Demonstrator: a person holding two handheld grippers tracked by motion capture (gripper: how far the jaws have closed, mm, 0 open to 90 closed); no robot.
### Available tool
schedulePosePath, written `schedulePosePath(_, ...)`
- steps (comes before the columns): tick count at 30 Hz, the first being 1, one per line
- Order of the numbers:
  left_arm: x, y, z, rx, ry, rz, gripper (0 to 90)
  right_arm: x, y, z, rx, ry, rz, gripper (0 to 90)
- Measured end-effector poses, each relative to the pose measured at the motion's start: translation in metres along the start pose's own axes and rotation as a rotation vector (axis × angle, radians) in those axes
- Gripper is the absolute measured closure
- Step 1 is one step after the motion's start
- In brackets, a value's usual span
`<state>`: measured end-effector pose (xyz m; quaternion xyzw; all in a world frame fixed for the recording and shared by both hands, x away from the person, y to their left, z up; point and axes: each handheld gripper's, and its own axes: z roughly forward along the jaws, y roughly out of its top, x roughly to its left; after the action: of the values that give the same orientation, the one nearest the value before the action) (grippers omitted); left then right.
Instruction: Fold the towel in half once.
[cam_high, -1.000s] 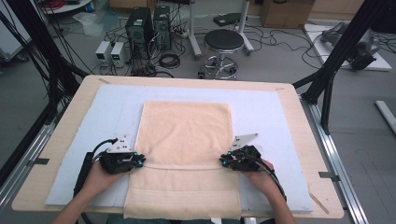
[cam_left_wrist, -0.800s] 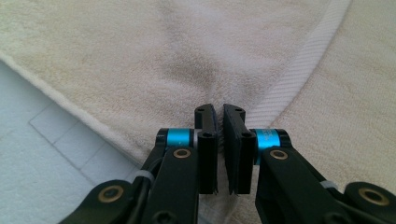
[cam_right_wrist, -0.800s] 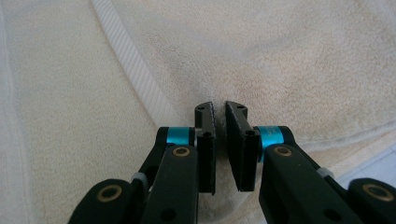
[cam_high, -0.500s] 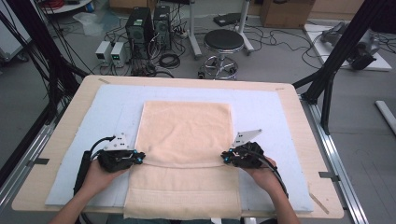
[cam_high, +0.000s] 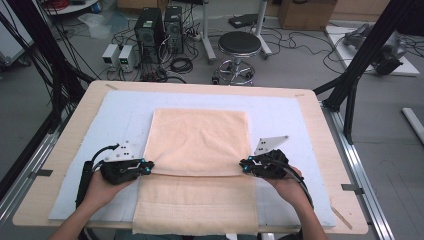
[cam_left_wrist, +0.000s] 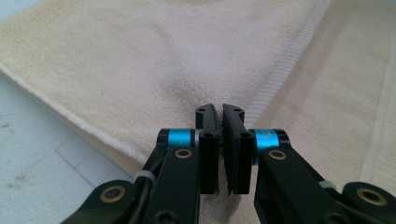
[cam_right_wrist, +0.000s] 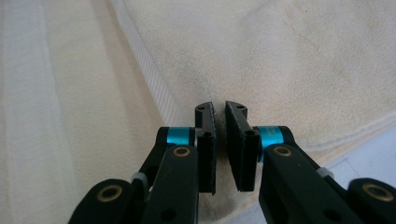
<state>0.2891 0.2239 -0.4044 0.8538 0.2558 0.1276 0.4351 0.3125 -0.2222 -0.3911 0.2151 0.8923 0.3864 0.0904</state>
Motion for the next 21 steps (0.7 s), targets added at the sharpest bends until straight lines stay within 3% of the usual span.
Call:
schedulePosePath(7,-0.014,-0.006,-0.012,-0.006,-0.011,0.011,84.7,0.015,-0.002,-0.009,-0.002,0.020,-0.028,83.0)
schedulePosePath(13,-0.034,-0.014,-0.023,0.008,-0.037,0.025,84.7,0.034,-0.013,-0.012,0.002,0.055,-0.034,83.0)
schedulePosePath(21,-0.062,-0.024,-0.041,0.005,-0.058,0.055,84.8,0.064,-0.022,-0.029,-0.011,0.092,-0.090,82.9)
